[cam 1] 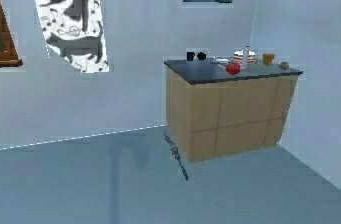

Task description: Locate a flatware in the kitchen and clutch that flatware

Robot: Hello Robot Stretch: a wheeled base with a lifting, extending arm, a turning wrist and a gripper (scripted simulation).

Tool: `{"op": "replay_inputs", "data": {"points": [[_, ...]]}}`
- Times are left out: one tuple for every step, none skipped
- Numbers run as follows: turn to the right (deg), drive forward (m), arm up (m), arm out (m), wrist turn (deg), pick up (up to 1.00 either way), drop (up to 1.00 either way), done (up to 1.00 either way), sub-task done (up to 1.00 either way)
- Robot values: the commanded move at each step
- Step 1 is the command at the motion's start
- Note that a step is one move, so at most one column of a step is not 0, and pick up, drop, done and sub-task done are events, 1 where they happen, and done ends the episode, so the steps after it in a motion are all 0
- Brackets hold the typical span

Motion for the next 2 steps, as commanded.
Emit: {"op": "replay_inputs", "data": {"points": [[45.0, 0.0, 0.0, 0.0, 0.0, 0.0, 0.0, 0.0, 0.0], [45.0, 0.0, 0.0, 0.0, 0.0, 0.0, 0.0, 0.0, 0.0]]}}
